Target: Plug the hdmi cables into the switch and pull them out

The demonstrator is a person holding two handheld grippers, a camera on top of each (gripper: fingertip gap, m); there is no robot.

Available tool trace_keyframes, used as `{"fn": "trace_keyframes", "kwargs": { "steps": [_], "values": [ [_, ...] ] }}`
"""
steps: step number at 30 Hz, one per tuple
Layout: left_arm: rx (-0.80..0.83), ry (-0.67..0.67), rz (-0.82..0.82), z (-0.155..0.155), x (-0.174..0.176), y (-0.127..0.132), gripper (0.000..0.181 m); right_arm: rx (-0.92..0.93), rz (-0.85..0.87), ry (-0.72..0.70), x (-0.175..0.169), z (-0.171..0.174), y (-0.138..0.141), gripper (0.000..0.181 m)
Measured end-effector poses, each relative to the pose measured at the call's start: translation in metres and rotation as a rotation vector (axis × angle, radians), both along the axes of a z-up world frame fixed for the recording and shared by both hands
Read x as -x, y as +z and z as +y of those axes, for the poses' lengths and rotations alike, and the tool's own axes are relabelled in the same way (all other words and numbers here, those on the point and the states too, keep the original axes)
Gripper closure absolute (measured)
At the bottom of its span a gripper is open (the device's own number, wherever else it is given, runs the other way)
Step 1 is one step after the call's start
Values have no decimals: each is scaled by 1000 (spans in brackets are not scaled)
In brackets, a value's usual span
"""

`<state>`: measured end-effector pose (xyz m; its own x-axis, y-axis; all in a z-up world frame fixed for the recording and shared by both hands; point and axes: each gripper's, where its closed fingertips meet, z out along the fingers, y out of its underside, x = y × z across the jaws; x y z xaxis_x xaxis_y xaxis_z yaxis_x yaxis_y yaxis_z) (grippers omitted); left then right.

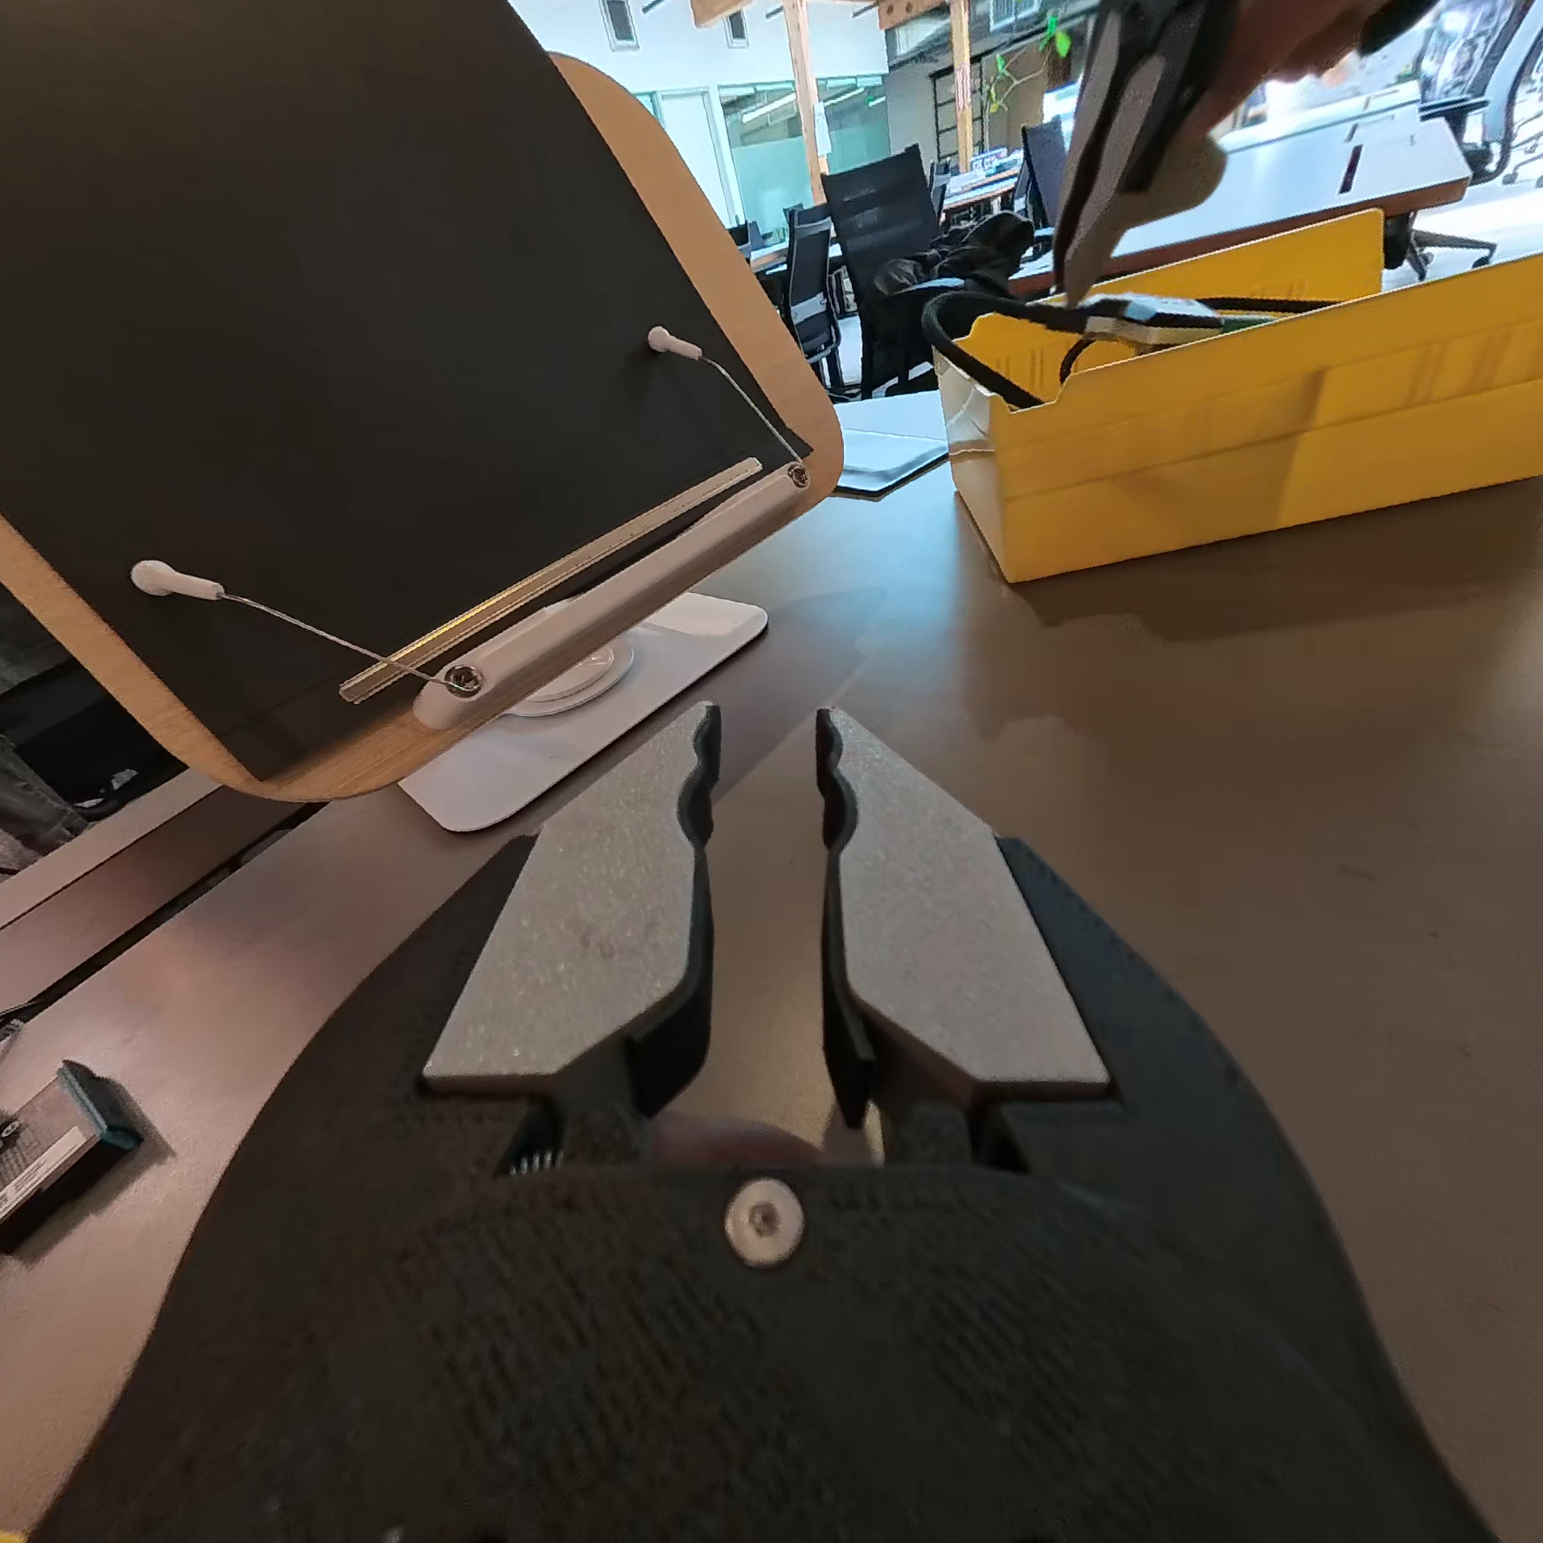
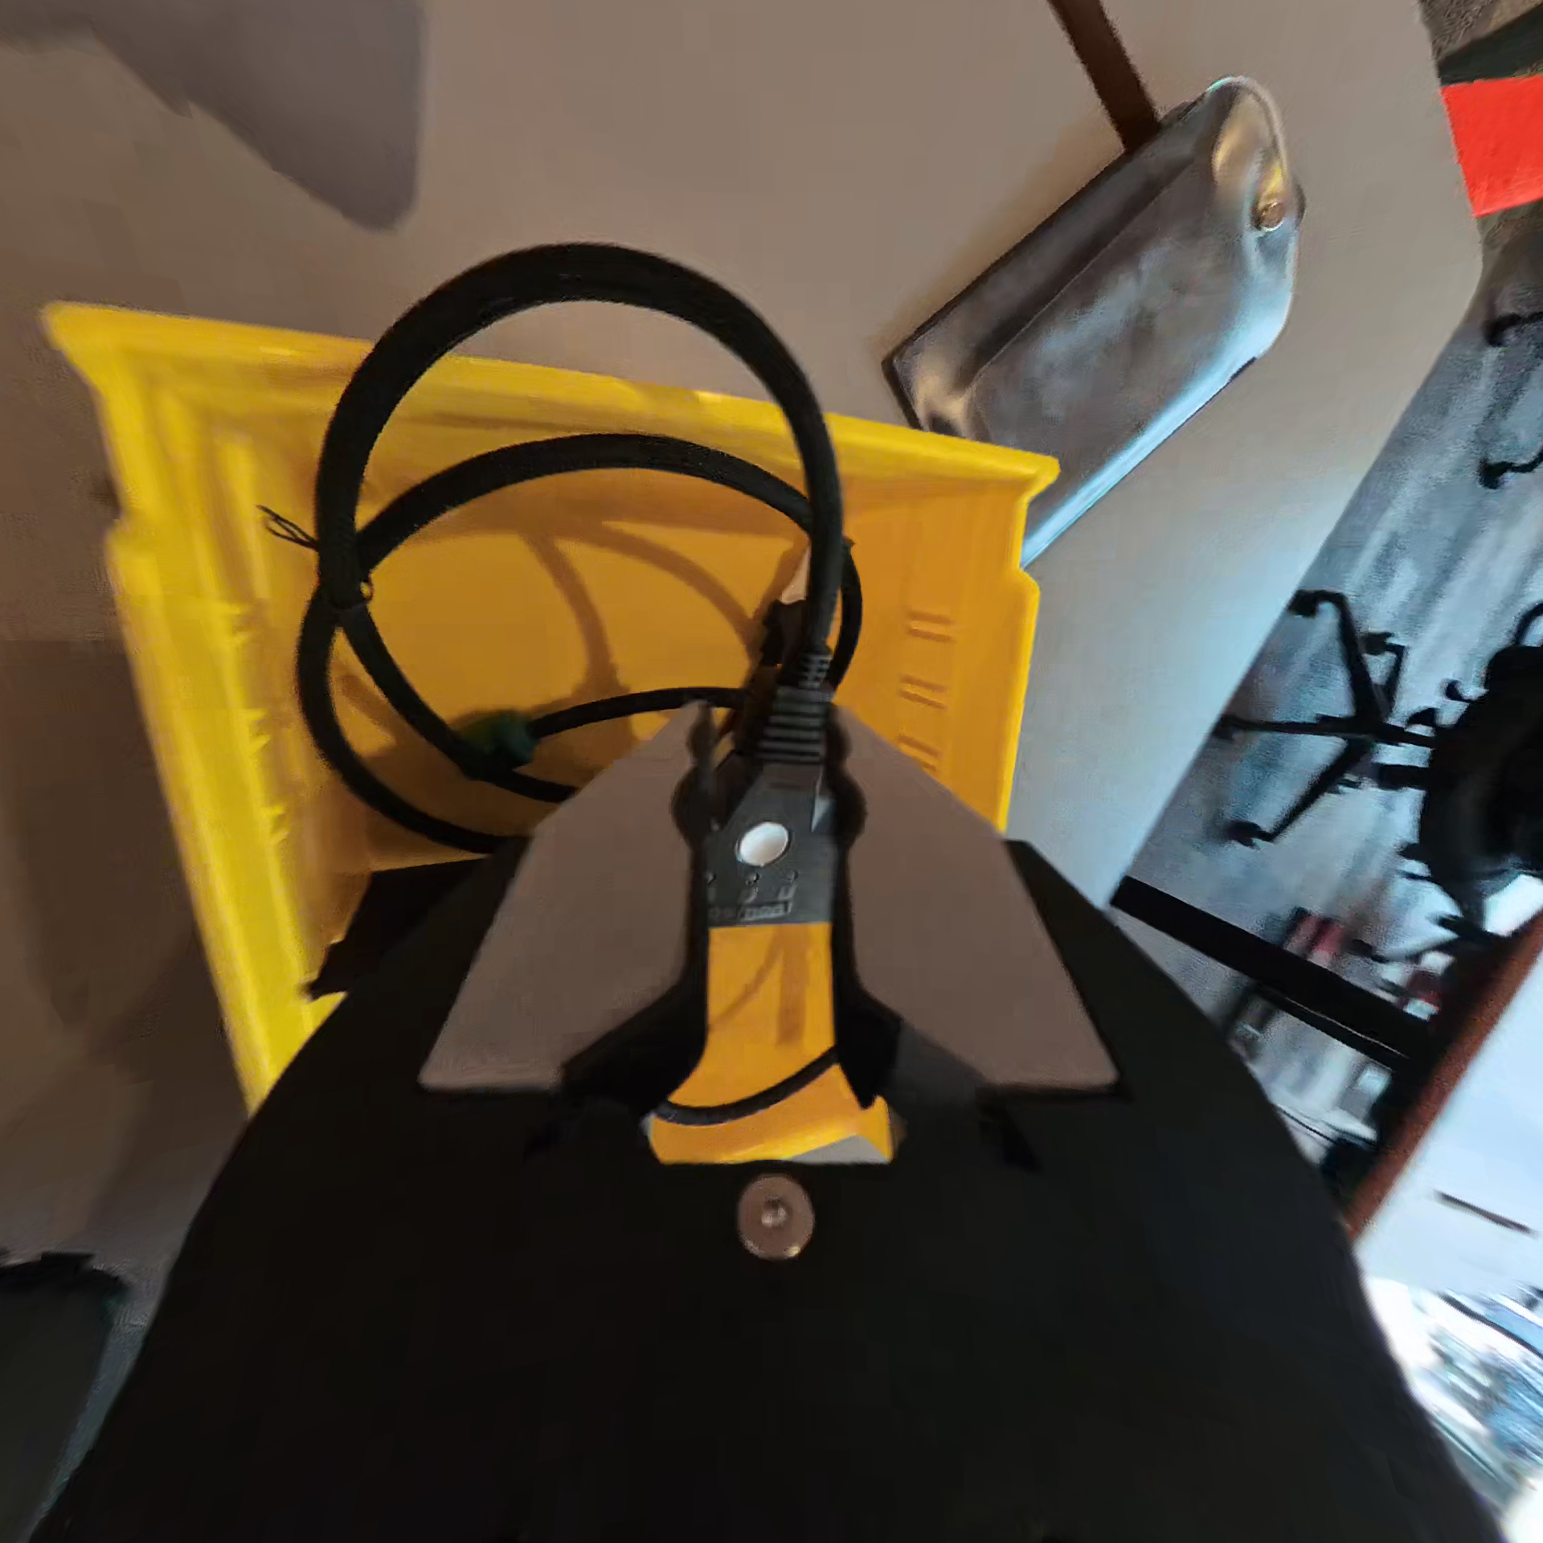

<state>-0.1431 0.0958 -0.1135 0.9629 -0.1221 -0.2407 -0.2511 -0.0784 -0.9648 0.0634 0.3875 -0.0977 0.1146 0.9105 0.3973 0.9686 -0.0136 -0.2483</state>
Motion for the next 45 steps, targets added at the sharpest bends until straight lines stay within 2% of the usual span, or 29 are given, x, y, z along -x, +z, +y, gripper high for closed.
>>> {"fn": "trace_keyframes", "kwargs": {
  "steps": [8,12,17,18,20,22,23,26,31,35,39,42,45],
  "values": [
    [-9,7,-8,-1,2,3,161,318,315,95,-34,-73,21,124],
    [-6,8,-9,-1,2,2,161,308,310,114,-71,-105,8,115],
    [2,2,-8,1,-1,-1,161,251,235,75,-105,-124,-25,117],
    [5,0,-7,2,-1,-2,161,234,200,66,-109,-124,-34,124],
    [9,-3,-4,2,-3,-3,161,167,134,31,-117,-117,-46,154],
    [8,-1,3,2,-4,-3,161,244,152,-32,-114,-124,-51,180],
    [5,0,2,1,-4,-2,161,269,178,-89,-112,-123,-51,181],
    [-3,4,-3,0,-3,1,161,308,280,-211,-110,-118,-51,179],
    [-5,1,0,-1,-4,2,161,246,353,-312,-100,-103,-51,180],
    [-5,-14,4,-1,-9,2,161,251,360,-345,-74,-88,-51,181],
    [18,-22,-2,0,-13,-1,160,194,363,-450,-49,-70,-52,180],
    [42,-27,-11,0,-14,-4,158,151,342,-444,-34,-74,-54,173],
    [58,-25,-9,1,-13,-7,158,120,307,-434,-34,-80,-56,166]
  ]
}}
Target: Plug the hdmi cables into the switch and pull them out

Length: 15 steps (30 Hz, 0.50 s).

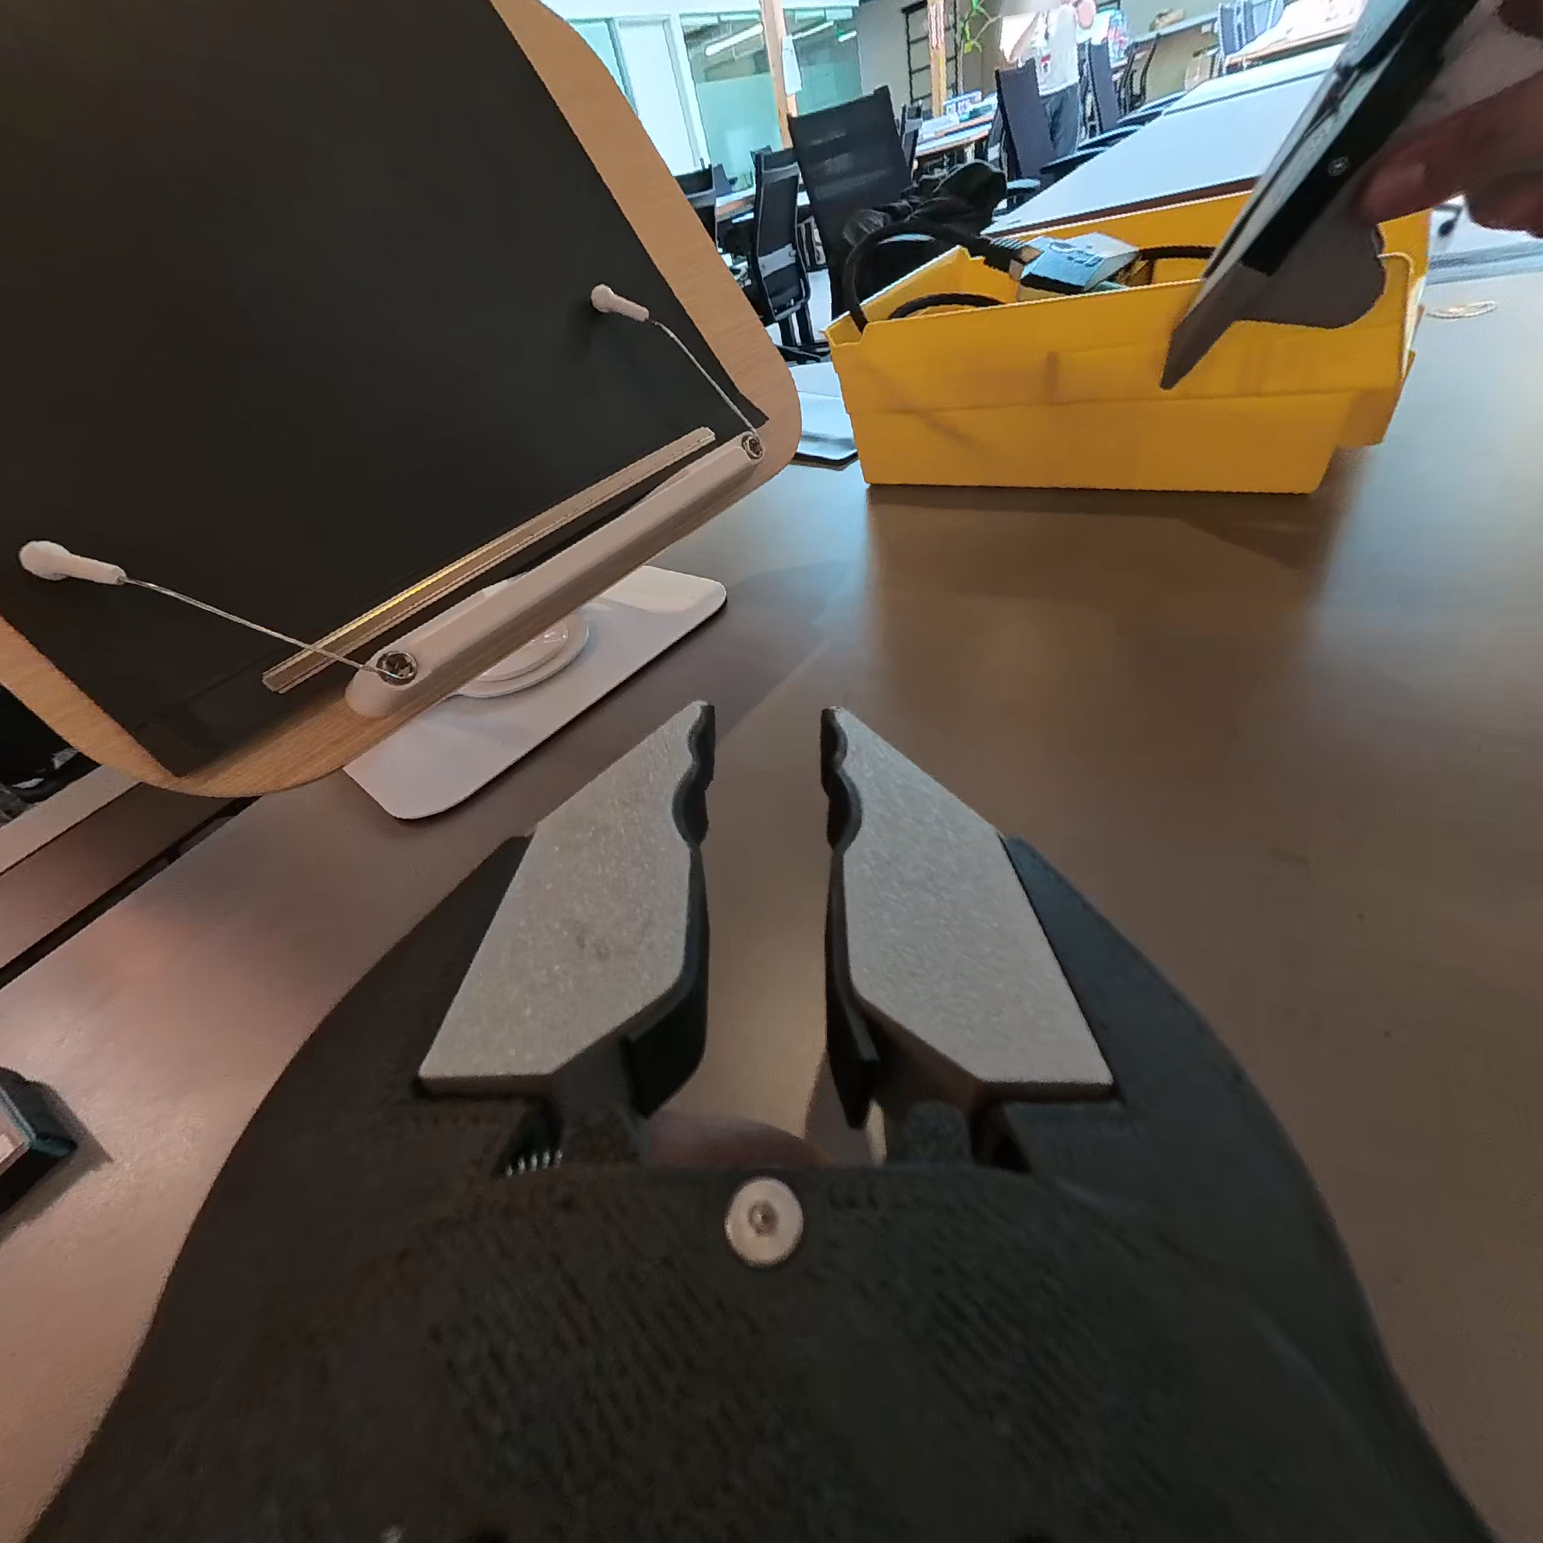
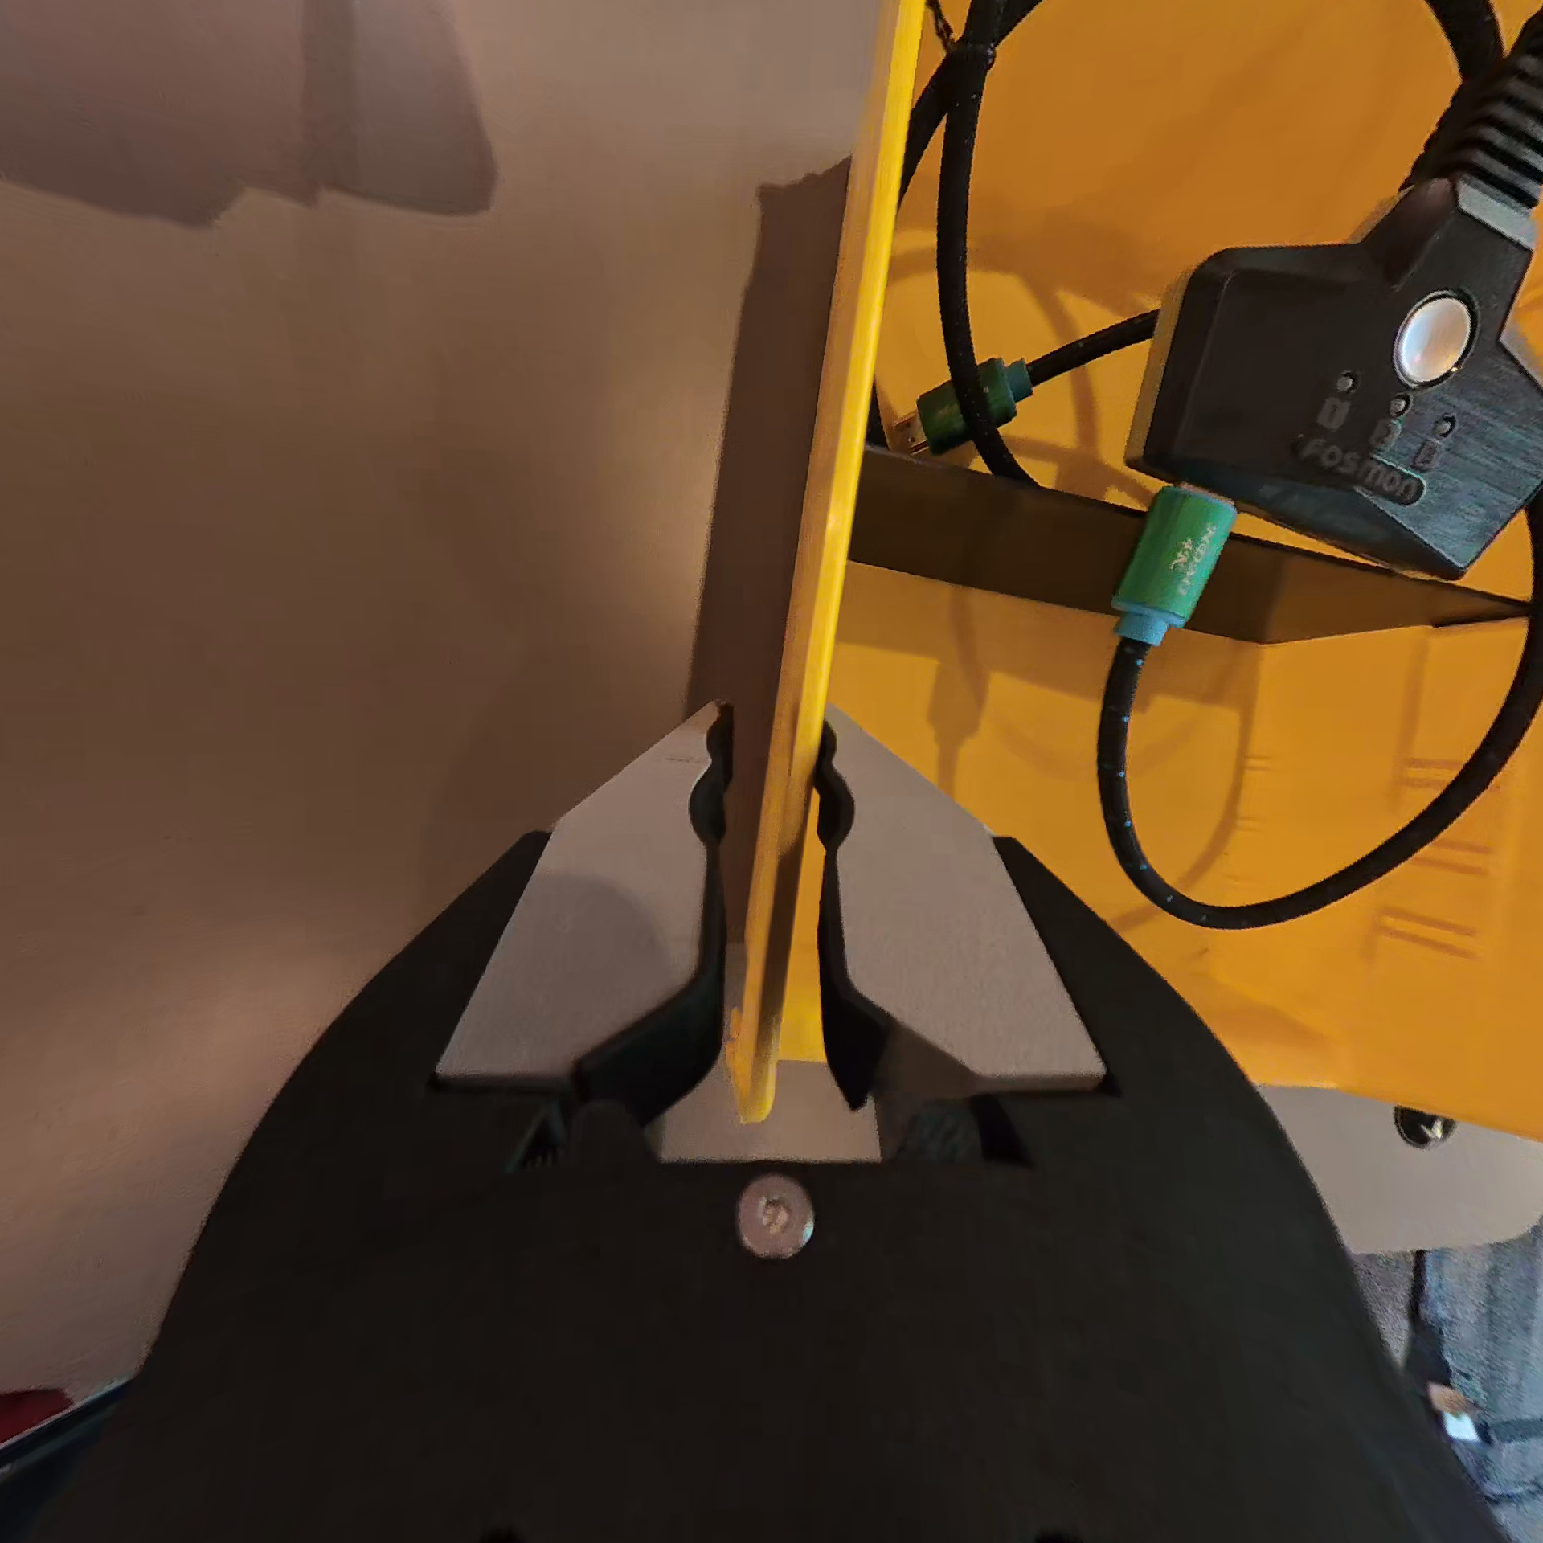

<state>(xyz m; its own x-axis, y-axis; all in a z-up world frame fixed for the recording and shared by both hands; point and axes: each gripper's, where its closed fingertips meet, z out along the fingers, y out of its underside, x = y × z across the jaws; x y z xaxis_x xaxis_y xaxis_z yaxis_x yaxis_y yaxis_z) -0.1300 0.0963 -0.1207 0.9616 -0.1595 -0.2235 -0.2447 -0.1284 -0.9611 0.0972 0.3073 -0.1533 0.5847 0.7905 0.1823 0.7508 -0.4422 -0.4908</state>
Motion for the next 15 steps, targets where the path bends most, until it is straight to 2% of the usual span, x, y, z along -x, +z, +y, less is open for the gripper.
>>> {"fn": "trace_keyframes", "kwargs": {
  "steps": [2,11,13,15],
  "values": [
    [4,-2,-1,0,0,-1,158,-15,-35,-16,-10,0,0,179],
    [35,-15,30,2,-7,-9,158,-28,16,-46,-49,-4,1,177],
    [46,-21,36,3,-10,-11,157,-76,-8,-34,-55,-6,5,175],
    [56,-27,41,4,-13,-14,156,-122,5,10,-53,-17,17,158]
  ]
}}
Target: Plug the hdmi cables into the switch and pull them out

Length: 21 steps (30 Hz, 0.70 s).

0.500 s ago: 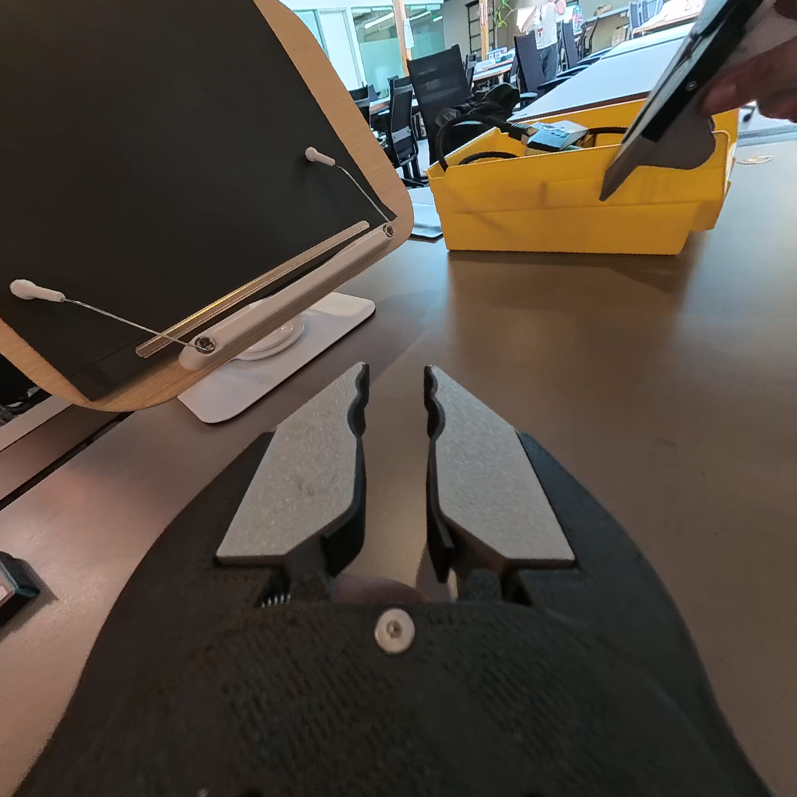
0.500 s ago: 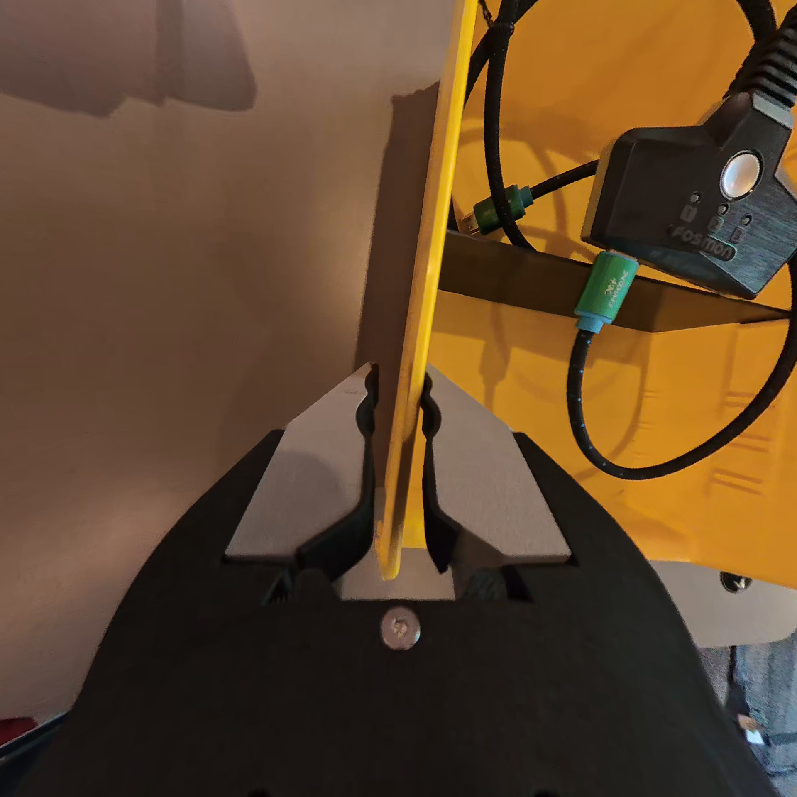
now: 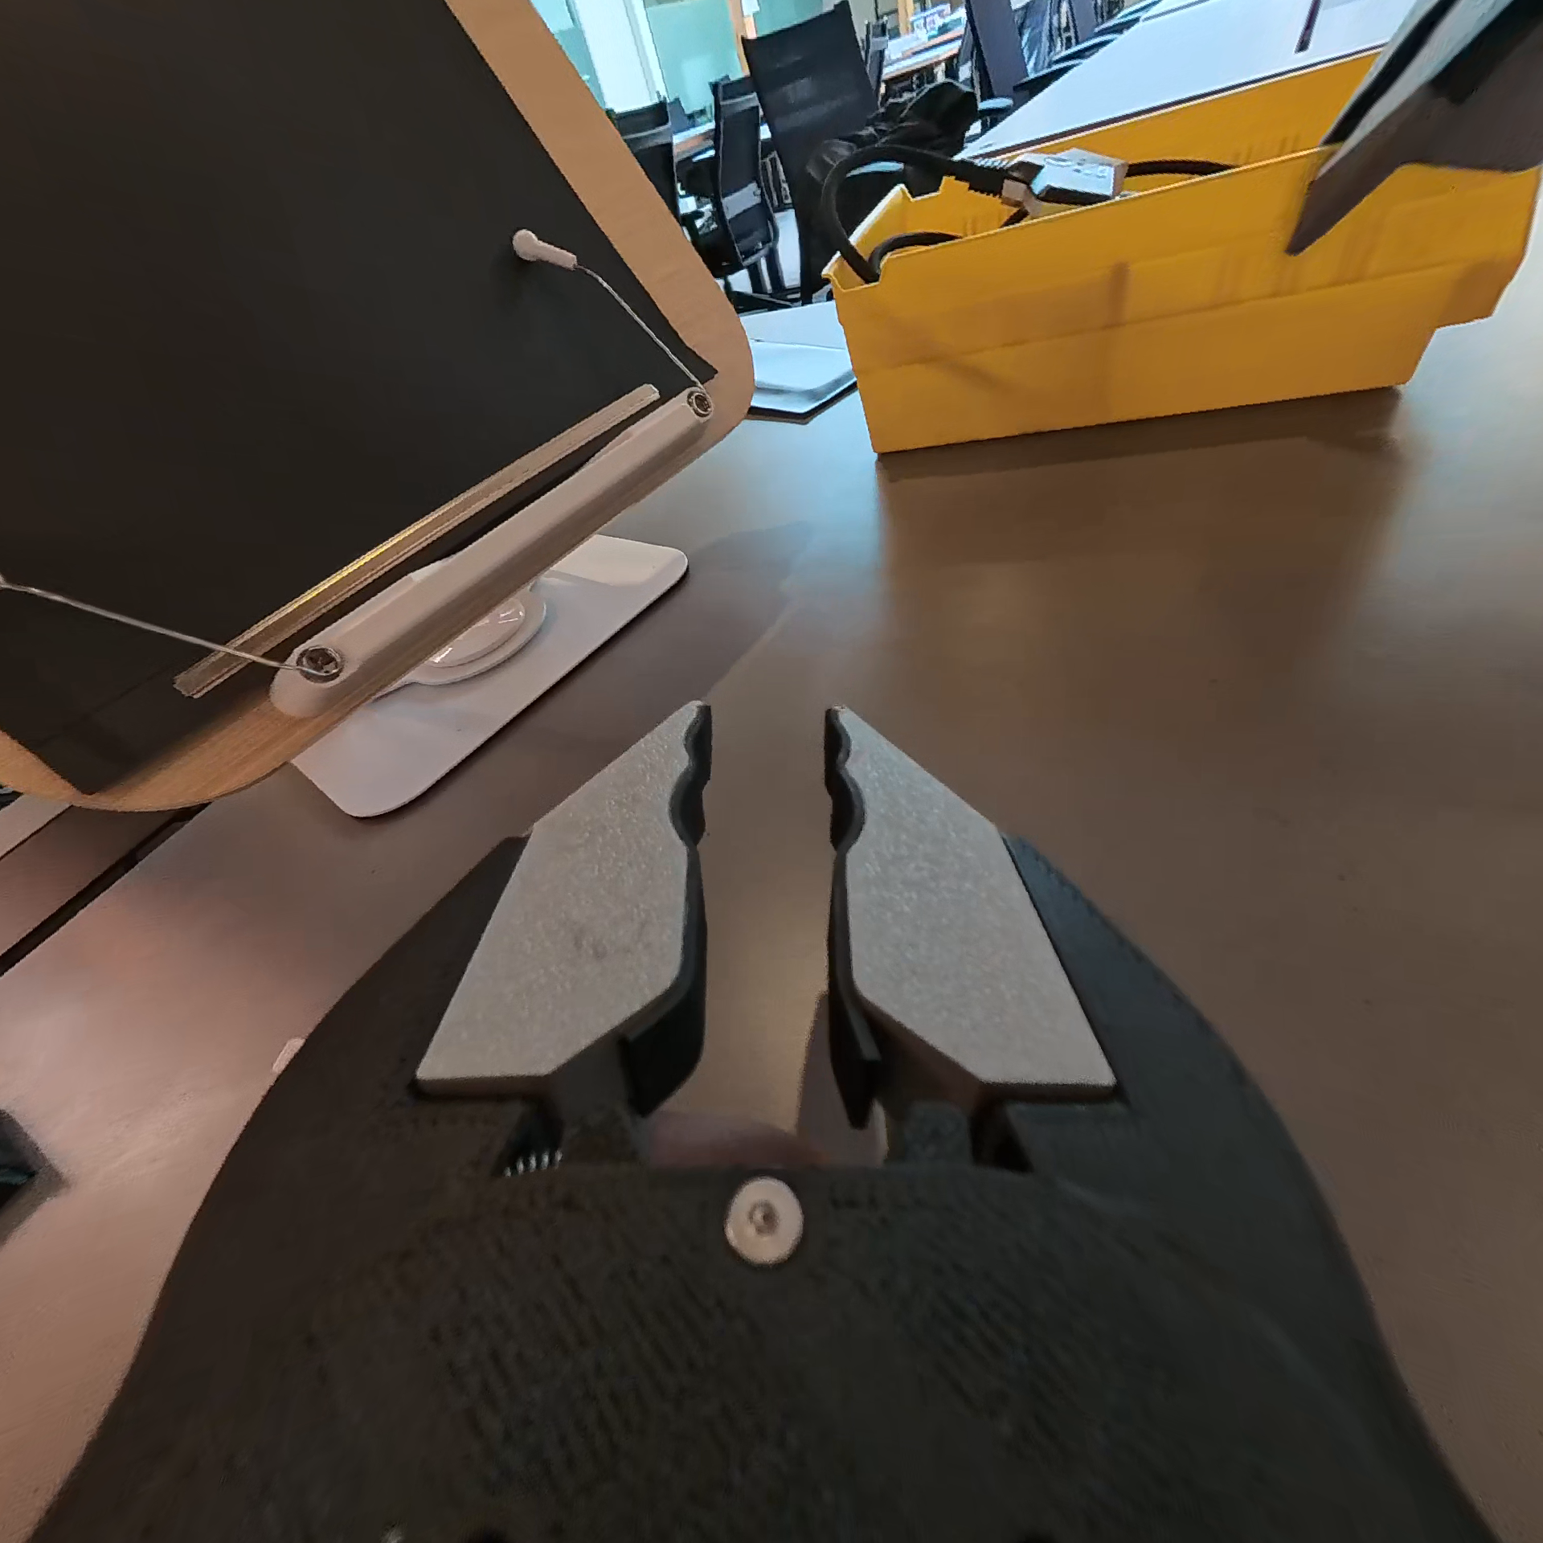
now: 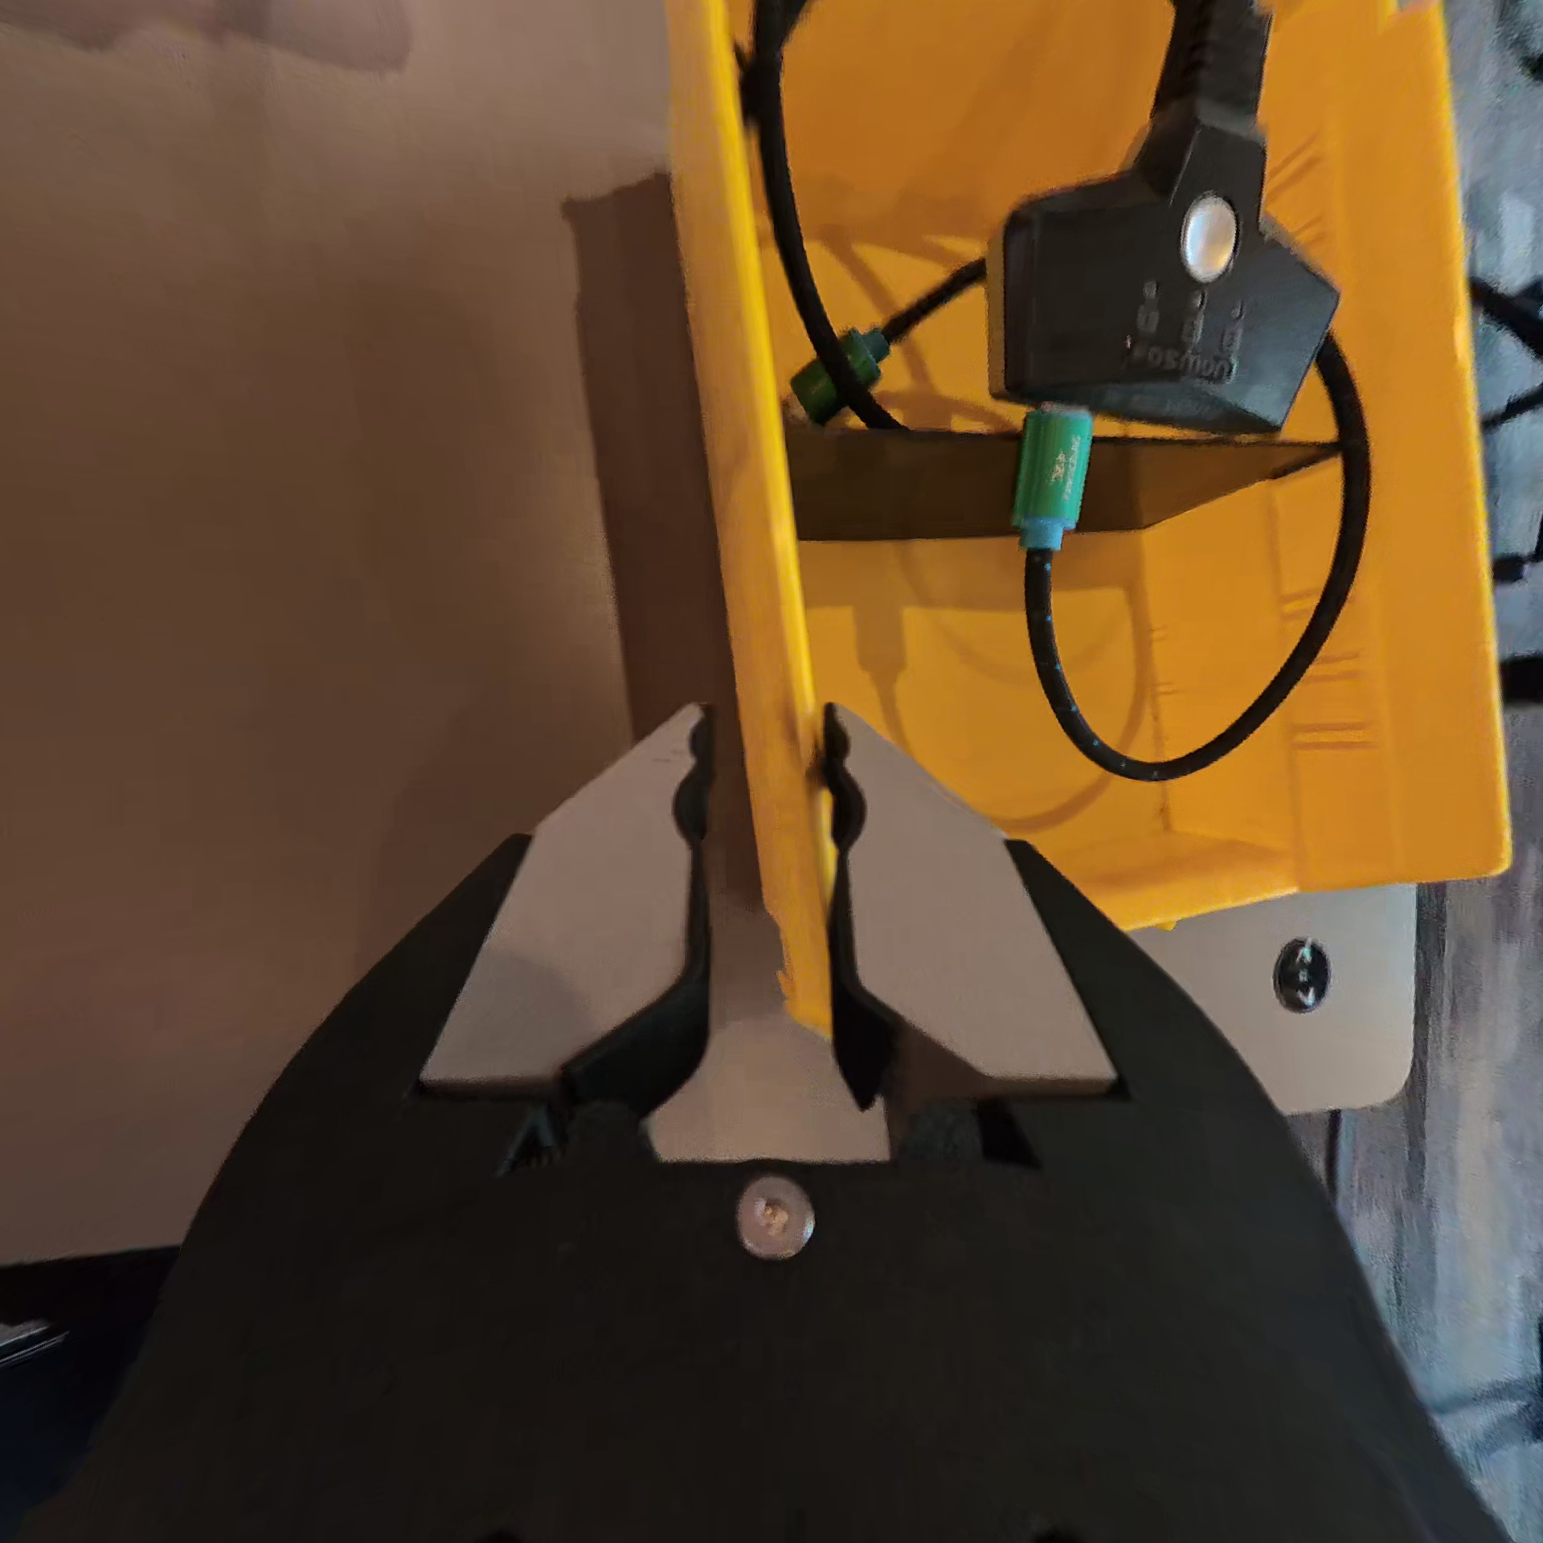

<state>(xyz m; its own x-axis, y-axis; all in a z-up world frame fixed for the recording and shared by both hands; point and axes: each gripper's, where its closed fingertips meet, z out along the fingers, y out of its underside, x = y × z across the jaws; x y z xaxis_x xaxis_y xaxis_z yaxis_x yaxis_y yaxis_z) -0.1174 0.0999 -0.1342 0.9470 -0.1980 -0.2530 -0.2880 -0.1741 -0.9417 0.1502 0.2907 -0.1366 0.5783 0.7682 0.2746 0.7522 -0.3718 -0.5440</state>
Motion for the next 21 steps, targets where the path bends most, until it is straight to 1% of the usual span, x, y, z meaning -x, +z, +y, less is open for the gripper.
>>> {"fn": "trace_keyframes", "kwargs": {
  "steps": [1,2,4,6,8,9,10,13,15,18,21],
  "values": [
    [0,3,0,0,0,0,156,-23,34,27,5,-7,10,148],
    [-1,2,-5,0,0,0,156,-52,74,52,12,-15,22,143],
    [-1,9,-21,1,1,1,153,-96,185,152,38,-37,49,141],
    [2,23,-37,1,4,1,148,-77,322,312,77,-73,70,132],
    [11,32,-52,1,4,0,146,-7,472,524,125,-116,79,127],
    [17,36,-62,1,4,-1,143,28,537,607,148,-131,78,125],
    [24,40,-72,0,4,-1,141,54,580,660,169,-139,73,121],
    [44,58,-100,-3,3,-4,134,85,598,715,224,-132,38,114],
    [65,80,-122,-6,4,-6,127,78,632,750,252,-124,24,114],
    [77,112,-148,-11,7,-8,119,17,662,823,280,-112,13,115],
    [134,136,-172,-13,9,-16,110,3,649,898,291,-113,-2,111]
  ]
}}
